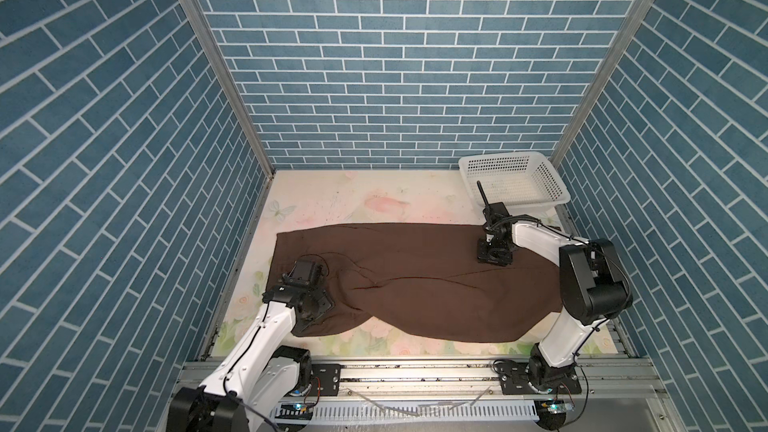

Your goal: Fold and stack the trousers

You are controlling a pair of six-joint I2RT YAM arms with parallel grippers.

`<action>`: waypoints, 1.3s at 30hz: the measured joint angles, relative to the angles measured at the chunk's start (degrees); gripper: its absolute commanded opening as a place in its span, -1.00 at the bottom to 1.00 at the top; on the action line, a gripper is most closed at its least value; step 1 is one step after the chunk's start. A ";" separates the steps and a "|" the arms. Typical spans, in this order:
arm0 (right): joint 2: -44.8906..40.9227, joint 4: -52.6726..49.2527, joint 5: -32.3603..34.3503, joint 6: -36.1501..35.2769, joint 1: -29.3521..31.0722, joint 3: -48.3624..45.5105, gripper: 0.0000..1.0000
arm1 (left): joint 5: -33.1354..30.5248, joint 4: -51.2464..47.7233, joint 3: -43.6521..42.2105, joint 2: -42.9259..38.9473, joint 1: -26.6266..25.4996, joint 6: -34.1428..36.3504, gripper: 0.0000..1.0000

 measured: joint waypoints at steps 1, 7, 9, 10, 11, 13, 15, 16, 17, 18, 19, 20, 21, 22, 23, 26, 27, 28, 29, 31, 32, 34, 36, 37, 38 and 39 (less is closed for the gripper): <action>0.50 -0.24 -0.24 0.02 -0.79 0.57 -0.19 | -0.46 0.83 0.22 1.81 0.15 0.24 0.32; 2.27 2.23 -1.68 0.96 -9.42 2.43 -0.20 | -1.05 5.09 4.92 12.90 4.39 3.50 0.31; 2.67 3.06 -2.01 1.29 -12.17 2.82 -0.19 | -1.05 6.10 7.80 16.81 6.47 5.20 0.27; 2.97 3.21 -2.21 1.31 -13.16 3.15 -0.19 | -1.16 6.82 9.66 18.93 7.65 6.16 0.25; 3.28 3.39 -2.21 1.31 -13.94 3.50 -0.19 | -1.27 7.26 11.15 20.48 8.48 6.88 0.23; 4.17 3.61 -2.36 1.36 -15.23 4.50 -0.19 | -1.55 8.55 14.49 23.76 10.34 8.26 0.22; 4.92 3.58 -2.45 1.55 -15.76 5.42 -0.19 | -1.92 9.66 17.09 26.67 12.07 9.22 0.21; 5.31 3.54 -2.56 1.81 -16.00 5.95 -0.19 | -2.29 10.23 18.23 28.15 12.81 9.55 0.21; 5.70 3.58 -2.62 1.97 -16.20 6.40 -0.19 | -2.69 10.64 19.26 29.62 13.44 9.77 0.21; 6.08 3.58 -2.73 2.25 -16.39 6.93 -0.19 | -3.08 10.84 20.31 31.12 13.94 9.94 0.20; 6.49 3.63 -2.80 2.36 -16.57 7.48 -0.19 | -3.45 11.04 21.42 32.87 14.36 10.14 0.19; 6.82 3.63 -2.80 2.36 -16.70 7.89 -0.19 | -3.89 11.04 22.43 34.29 14.58 10.25 0.18; 7.13 3.72 -2.80 2.38 -16.87 8.31 -0.19 | -4.50 10.95 23.80 36.04 14.71 10.40 0.16; 7.32 3.98 -2.91 2.38 -17.07 8.50 -0.20 | -5.01 10.69 25.31 37.66 14.78 10.54 0.13; 7.34 4.20 -3.06 2.36 -17.25 8.55 -0.20 | -5.40 10.43 26.51 38.75 14.78 10.58 0.12; 6.95 5.64 -3.26 2.34 -17.53 8.07 -0.21 | -6.16 10.14 29.22 39.34 14.78 10.82 0.18; 6.47 6.40 -3.26 2.32 -17.55 7.41 -0.21 | -6.45 10.01 29.51 38.34 14.73 10.86 0.24; 5.66 6.99 -3.19 2.32 -17.46 6.49 -0.21 | -6.75 9.75 29.59 36.85 14.60 10.95 0.33; 4.70 7.08 -3.02 2.29 -17.07 5.60 -0.21 | -7.13 9.11 29.64 34.95 14.45 11.06 0.36; 1.25 6.69 -1.66 2.19 -16.11 3.45 -0.21 | -7.80 7.48 29.66 29.64 14.14 11.52 0.42; -0.59 6.54 -0.87 2.12 -15.19 2.64 -0.20 | -7.93 6.71 29.62 26.99 13.88 11.72 0.43; -5.75 6.08 1.05 1.40 -11.08 1.11 -0.20 | -8.17 5.11 29.29 19.74 12.90 11.91 0.43; -9.90 6.10 2.12 0.11 -5.38 0.61 -0.20 | -8.15 3.54 28.39 13.44 11.30 11.96 0.40; -11.74 6.40 2.19 -0.76 -1.95 0.39 -0.20 | -8.11 2.45 27.58 10.32 10.14 11.89 0.37; -12.92 6.78 2.12 -1.42 0.48 0.09 -0.20 | -8.00 1.55 26.73 8.04 8.98 11.78 0.33; -14.03 7.17 1.79 -2.43 3.65 -0.39 -0.20 | -7.80 0.61 25.31 5.62 7.41 11.50 0.28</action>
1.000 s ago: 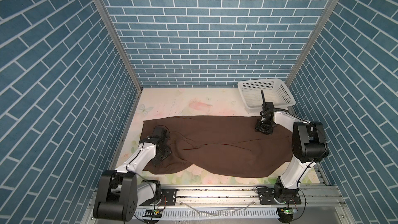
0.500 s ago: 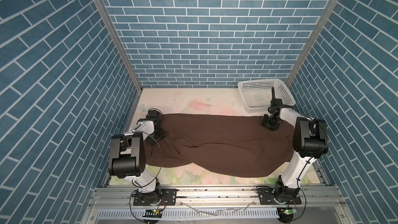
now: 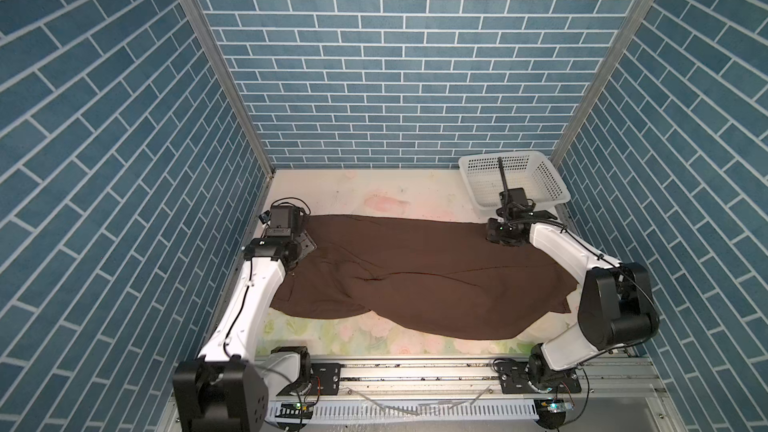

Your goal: Fold and stack the trousers

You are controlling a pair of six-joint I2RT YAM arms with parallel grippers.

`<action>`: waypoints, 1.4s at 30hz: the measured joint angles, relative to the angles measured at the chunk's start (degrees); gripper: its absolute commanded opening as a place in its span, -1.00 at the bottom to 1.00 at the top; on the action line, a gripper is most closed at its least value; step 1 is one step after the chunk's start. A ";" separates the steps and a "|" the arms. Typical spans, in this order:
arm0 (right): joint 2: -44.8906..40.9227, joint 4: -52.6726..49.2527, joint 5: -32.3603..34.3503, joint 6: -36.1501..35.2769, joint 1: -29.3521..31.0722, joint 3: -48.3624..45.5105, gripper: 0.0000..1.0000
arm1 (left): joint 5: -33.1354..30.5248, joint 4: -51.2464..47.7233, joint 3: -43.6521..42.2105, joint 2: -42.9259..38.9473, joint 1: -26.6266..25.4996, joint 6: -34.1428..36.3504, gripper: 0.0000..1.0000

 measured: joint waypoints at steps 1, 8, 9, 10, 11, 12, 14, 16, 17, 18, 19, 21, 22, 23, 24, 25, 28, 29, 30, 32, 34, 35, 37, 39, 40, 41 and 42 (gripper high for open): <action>-0.70 0.31 -0.33 -0.90 2.86 -0.55 -0.20 | 0.24 -0.90 -1.73 -1.99 -1.70 -0.52 0.27; 2.27 2.12 -3.39 -4.52 14.40 -2.38 0.00 | 3.63 -3.91 -15.82 -6.14 -12.94 -7.43 0.51; 3.50 2.95 -4.28 -4.70 15.45 -2.40 0.04 | 4.02 -3.96 -17.62 -6.10 -14.40 -8.72 0.55; 4.70 3.65 -4.85 -4.96 16.31 -2.40 0.08 | 4.46 -4.02 -18.95 -5.99 -15.76 -9.84 0.57; 5.84 4.22 -5.51 -5.14 16.92 -2.40 0.11 | 4.72 -4.00 -19.67 -5.77 -16.79 -10.58 0.57; 7.15 4.81 -6.25 -5.42 17.53 -2.40 0.12 | 4.90 -3.96 -20.22 -5.38 -17.84 -11.52 0.58; 9.68 5.88 -7.69 -5.57 18.38 -2.40 0.11 | 4.96 -3.41 -20.61 -4.35 -19.06 -12.76 0.57; 12.26 6.86 -9.09 -5.62 18.73 -2.38 0.11 | 5.09 -1.95 -21.24 -2.93 -19.65 -13.68 0.57; 13.22 7.17 -9.70 -5.73 18.78 -2.40 0.07 | 5.07 -1.29 -21.66 -2.14 -19.76 -13.90 0.56; 13.94 7.39 -10.14 -5.88 18.78 -2.36 -0.03 | 5.05 -0.39 -22.27 -1.07 -19.82 -14.14 0.56; 13.92 7.96 -10.84 -5.81 18.78 -2.36 -0.19 | 5.01 0.52 -23.06 0.11 -19.87 -14.38 0.51; 14.21 8.85 -12.26 -6.23 18.71 -2.38 -0.56 | 4.92 2.14 -24.41 2.03 -19.87 -14.95 0.32; 14.38 9.01 -12.96 -6.25 18.67 -2.38 -0.71 | 4.79 2.75 -24.48 2.69 -19.91 -14.95 0.15; 14.49 9.09 -13.57 -6.03 18.67 -2.38 -0.81 | 4.81 3.39 -24.48 2.80 -19.96 -15.10 0.00; 14.53 9.11 -14.21 -6.05 18.67 -2.38 -0.84 | 4.61 4.07 -24.48 3.04 -19.96 -15.15 -0.22; 14.53 9.07 -14.82 -6.05 18.67 -2.38 -0.84 | 4.50 4.57 -24.44 3.23 -19.96 -15.54 -0.50; 14.53 8.81 -15.91 -6.03 18.38 -2.38 -0.73 | 4.66 6.03 -24.37 3.37 -19.89 -15.72 -1.00; 14.51 8.61 -16.06 -6.08 18.29 -2.38 -0.67 | 4.59 6.03 -24.28 3.32 -19.91 -15.76 -1.00; 14.43 8.41 -16.22 -6.21 18.10 -2.38 -0.59 | 4.57 5.70 -24.26 3.13 -19.74 -15.65 -1.00; 13.77 7.78 -16.44 -6.29 17.51 -2.38 -0.44 | 4.33 4.09 -24.26 1.84 -19.19 -15.54 -1.00; 11.85 6.64 -16.37 -6.49 16.98 -2.38 -0.31 | 4.00 1.31 -24.26 -1.31 -17.81 -15.34 -1.00; 10.67 6.25 -16.35 -6.45 16.87 -2.38 -0.26 | 3.78 0.02 -24.26 -3.06 -16.85 -15.28 -1.00; 7.74 5.51 -16.35 -6.32 16.61 -2.38 -0.13 | 3.37 -2.58 -24.26 -7.15 -14.51 -15.10 -1.00; 4.33 5.01 -16.61 -6.38 16.90 -2.38 -0.03 | 3.17 -5.16 -24.26 -11.61 -11.85 -14.99 -1.00; 3.17 4.94 -16.81 -6.19 17.16 -2.38 0.00 | 3.10 -6.08 -24.28 -13.11 -10.99 -14.97 -1.00; 2.12 4.87 -16.98 -6.16 17.59 -2.38 0.02 | 3.06 -6.91 -24.35 -14.38 -10.38 -15.02 -1.00; 1.53 4.83 -17.27 -6.10 18.18 -2.38 0.02 | 3.06 -7.67 -24.46 -15.50 -9.99 -15.08 -1.00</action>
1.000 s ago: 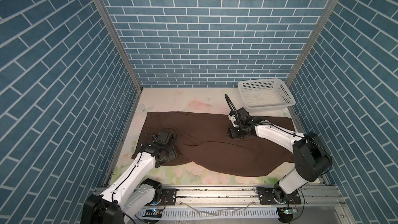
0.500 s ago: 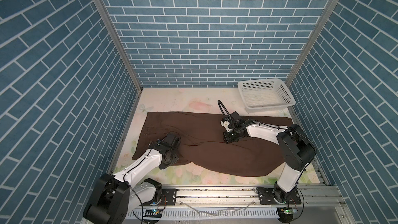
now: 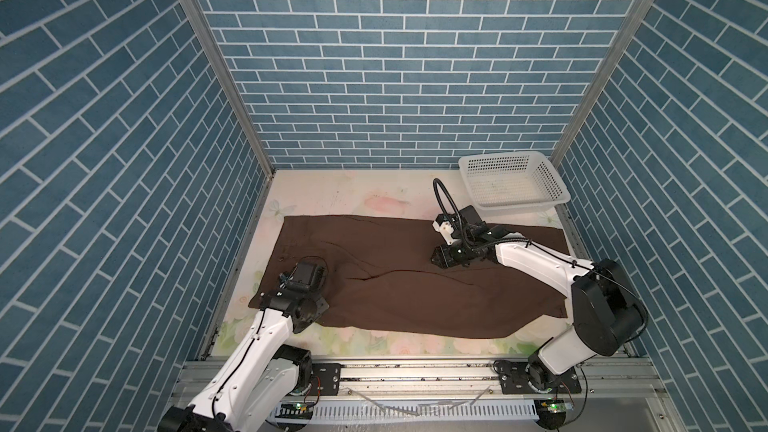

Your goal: Fold and stack the trousers

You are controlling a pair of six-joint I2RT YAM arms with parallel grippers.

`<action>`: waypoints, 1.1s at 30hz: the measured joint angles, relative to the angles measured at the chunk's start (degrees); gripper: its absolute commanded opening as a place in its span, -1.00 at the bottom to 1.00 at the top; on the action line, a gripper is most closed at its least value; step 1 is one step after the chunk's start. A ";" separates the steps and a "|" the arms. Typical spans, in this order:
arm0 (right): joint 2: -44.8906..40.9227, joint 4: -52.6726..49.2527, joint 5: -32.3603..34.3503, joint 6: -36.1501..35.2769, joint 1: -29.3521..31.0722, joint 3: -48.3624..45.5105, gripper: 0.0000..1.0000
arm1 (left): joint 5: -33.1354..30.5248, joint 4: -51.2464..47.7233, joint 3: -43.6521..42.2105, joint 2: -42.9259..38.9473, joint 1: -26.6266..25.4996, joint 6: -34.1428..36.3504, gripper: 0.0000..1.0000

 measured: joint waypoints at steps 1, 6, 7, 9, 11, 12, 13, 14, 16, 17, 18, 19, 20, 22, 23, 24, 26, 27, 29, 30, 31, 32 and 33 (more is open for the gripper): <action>-0.15 -0.04 -0.26 0.09 0.59 0.00 0.03 | 0.00 -0.59 -0.09 -0.50 0.13 -0.09 -1.00; 3.19 1.64 -1.99 1.27 4.31 -0.92 -0.43 | -1.57 -4.66 -0.20 -3.32 0.33 -2.51 -1.00; 4.22 2.03 -2.27 1.99 4.79 -1.46 -0.65 | -2.01 -5.40 -0.20 -4.74 0.33 -3.06 -0.93; 6.23 2.73 -2.67 3.21 5.68 -2.78 -1.00 | -3.15 -7.10 -0.09 -8.94 0.35 -4.09 -0.81; 7.34 2.75 -2.34 4.42 5.84 -4.09 -1.00 | -4.11 -8.13 0.44 -12.59 0.44 -4.83 -0.79; 7.67 2.47 -1.79 4.79 5.75 -4.55 -1.00 | -4.55 -8.76 0.98 -13.86 0.52 -5.22 -0.79; 7.96 2.03 -1.11 4.87 5.60 -4.63 -1.00 | -4.85 -9.16 1.27 -14.40 0.61 -5.42 -0.80; 8.20 1.90 -0.42 4.90 5.29 -4.63 -1.00 | -5.14 -9.49 1.46 -14.62 0.68 -5.66 -0.84; 8.83 1.86 0.76 4.92 4.17 -4.61 -1.00 | -5.22 -9.51 1.46 -14.12 0.70 -6.10 -0.95; 9.44 1.86 1.11 4.92 3.13 -4.61 -1.00 | -5.27 -9.51 1.46 -13.53 0.72 -6.23 -1.00; 10.23 1.90 0.39 5.27 1.62 -4.55 -1.00 | -5.31 -9.53 1.46 -12.79 0.76 -6.14 -1.00; 10.58 2.10 -0.35 5.35 0.37 -4.35 -1.00 | -5.33 -9.51 1.46 -12.20 0.81 -6.25 -1.00; 10.86 2.27 -0.66 5.35 -1.29 -4.11 -1.00 | -5.35 -9.53 1.49 -11.65 0.87 -6.27 -1.00; 11.65 2.45 -1.57 5.38 -4.63 -3.39 -1.00 | -5.49 -9.60 1.53 -11.54 0.96 -6.38 -1.00; 11.98 2.58 -1.77 5.38 -6.34 -3.02 -1.00 | -5.51 -9.68 1.60 -11.93 0.96 -6.49 -1.00; 12.13 2.58 -1.95 5.46 -7.89 -2.73 -1.00 | -5.51 -9.75 1.64 -12.52 0.96 -6.60 -1.00; 12.11 2.47 -1.64 5.66 -9.90 -2.67 -1.00 | -5.55 -9.86 1.70 -14.05 1.03 -6.91 -1.00; 12.09 2.34 -1.62 5.77 -10.58 -2.67 -1.00 | -5.60 -9.86 1.70 -14.62 1.11 -7.02 -1.00; 11.78 2.05 -1.14 5.77 -10.95 -2.67 -1.00 | -5.57 -9.84 1.73 -14.88 1.20 -7.10 -0.96; 11.56 1.70 -0.74 5.75 -10.99 -2.67 -1.00 | -5.51 -9.81 1.75 -14.64 1.25 -7.02 -0.87; 11.32 1.36 -0.57 5.75 -11.08 -2.69 -1.00 | -5.49 -9.81 1.81 -14.27 1.29 -6.64 -0.72; 10.91 0.79 -0.42 5.73 -11.37 -2.80 -1.00 | -5.46 -9.77 2.01 -13.57 1.31 -6.08 -0.48; 10.21 0.04 -0.26 5.70 -11.82 -2.99 -0.98 | -5.55 -9.79 2.36 -12.70 1.33 -5.46 -0.26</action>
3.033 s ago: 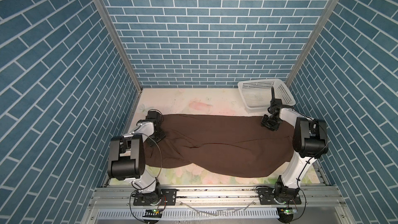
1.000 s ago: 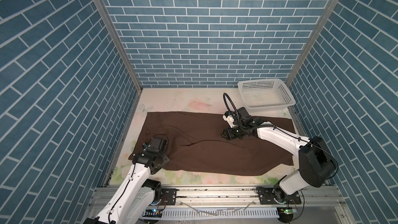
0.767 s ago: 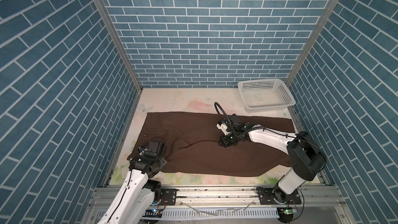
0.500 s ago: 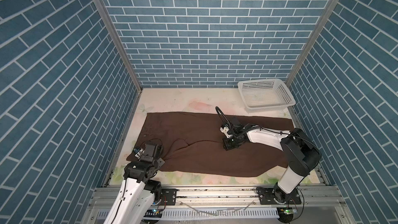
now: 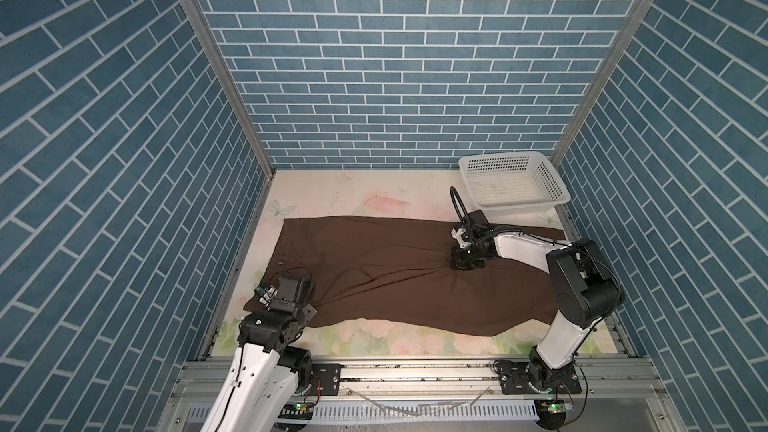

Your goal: Fold and stack the trousers

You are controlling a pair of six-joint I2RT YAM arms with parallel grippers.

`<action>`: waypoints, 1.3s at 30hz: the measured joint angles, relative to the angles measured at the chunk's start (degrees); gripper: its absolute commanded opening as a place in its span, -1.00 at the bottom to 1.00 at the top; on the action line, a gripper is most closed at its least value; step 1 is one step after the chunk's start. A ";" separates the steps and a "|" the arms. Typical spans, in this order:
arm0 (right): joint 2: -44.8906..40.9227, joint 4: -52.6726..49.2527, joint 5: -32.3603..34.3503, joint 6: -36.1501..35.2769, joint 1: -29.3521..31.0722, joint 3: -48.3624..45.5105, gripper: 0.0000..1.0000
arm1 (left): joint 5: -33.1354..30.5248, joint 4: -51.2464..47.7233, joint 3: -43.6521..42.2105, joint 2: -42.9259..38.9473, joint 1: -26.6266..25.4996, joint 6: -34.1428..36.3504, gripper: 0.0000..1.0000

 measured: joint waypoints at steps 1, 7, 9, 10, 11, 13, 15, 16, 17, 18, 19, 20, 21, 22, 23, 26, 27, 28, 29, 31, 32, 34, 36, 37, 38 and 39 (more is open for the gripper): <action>-0.83 -0.63 0.17 0.00 -0.50 -0.22 -0.93 | -0.22 -0.04 0.55 0.94 0.09 0.61 -0.04; -15.06 -7.61 4.55 0.35 -5.81 -1.09 -0.68 | -2.49 0.11 8.17 6.29 0.46 4.42 0.59; -20.76 -10.14 6.86 0.87 -7.89 -1.07 -0.64 | -3.19 0.42 11.10 6.97 0.46 5.81 0.92; -23.32 -11.63 7.96 1.22 -9.09 -1.07 -0.62 | -3.43 0.85 12.57 7.34 0.46 7.02 0.99; -25.22 -13.00 9.01 1.57 -10.10 -1.09 -0.57 | -3.37 1.29 13.73 7.69 0.46 7.52 0.99; -28.63 -16.17 10.99 2.91 -12.96 -1.20 -0.27 | -3.17 2.62 16.44 9.77 0.46 10.27 0.99; -30.60 -18.67 12.22 3.72 -15.61 -2.01 0.06 | -2.21 4.85 18.05 12.37 0.46 12.83 0.99; -31.39 -19.56 12.39 4.22 -17.07 -2.93 0.19 | -1.40 6.60 18.25 13.57 0.46 14.16 0.99; -32.02 -20.28 12.50 4.55 -18.34 -4.02 0.28 | -0.50 7.98 18.12 14.36 0.46 15.12 0.99; -32.61 -21.20 12.48 5.27 -19.69 -5.44 0.36 | 0.55 9.99 17.51 15.21 0.46 16.13 0.98; -33.03 -22.18 12.46 5.86 -21.31 -7.02 0.41 | 1.53 11.74 16.68 15.58 0.46 16.94 0.95; -33.22 -22.88 12.41 6.25 -22.53 -8.17 0.43 | 2.23 12.85 16.00 15.65 0.46 17.40 0.90; -33.46 -23.58 12.39 6.80 -24.06 -9.55 0.44 | 2.99 14.34 15.02 15.65 0.46 17.97 0.82; -33.70 -24.33 12.28 7.30 -25.92 -10.91 0.44 | 3.56 15.65 14.16 15.65 0.46 18.38 0.74; -33.88 -24.72 12.22 7.85 -27.63 -11.82 0.44 | 4.11 16.83 13.35 15.67 0.48 18.84 0.68; -35.23 -25.86 12.24 9.55 -35.23 -14.43 0.36 | 5.49 19.87 11.19 16.15 0.48 20.06 0.43; -35.89 -26.40 12.33 10.03 -37.59 -14.84 0.36 | 5.75 20.52 10.84 16.55 0.48 20.61 0.41; -36.70 -27.04 12.76 10.58 -39.56 -15.04 0.36 | 5.92 21.29 10.58 17.11 0.48 21.14 0.39; -37.44 -27.56 13.05 11.08 -40.65 -15.06 0.36 | 5.97 21.81 10.45 17.59 0.48 21.59 0.39; -39.12 -28.52 13.88 11.96 -41.90 -15.06 0.36 | 6.01 23.69 9.60 18.78 0.61 22.53 0.38; -39.54 -28.81 14.27 12.33 -42.12 -15.06 0.36 | 6.25 24.30 9.18 19.30 0.83 22.91 0.38; -39.54 -29.16 14.69 12.85 -42.32 -15.08 0.34 | 7.52 25.59 8.22 20.61 1.81 23.47 0.37; -38.64 -28.98 14.69 13.29 -42.36 -15.54 0.32 | 8.92 27.08 7.28 21.86 2.97 23.74 0.36; -38.03 -28.76 14.64 13.64 -42.36 -16.04 0.32 | 9.55 27.76 6.91 22.43 3.34 23.80 0.36; -37.40 -28.37 14.47 14.16 -42.36 -16.81 0.31 | 10.12 28.46 6.60 23.04 3.58 23.93 0.37; -36.87 -27.93 14.34 14.64 -42.36 -17.77 0.30 | 10.69 28.96 6.45 23.58 3.74 24.06 0.39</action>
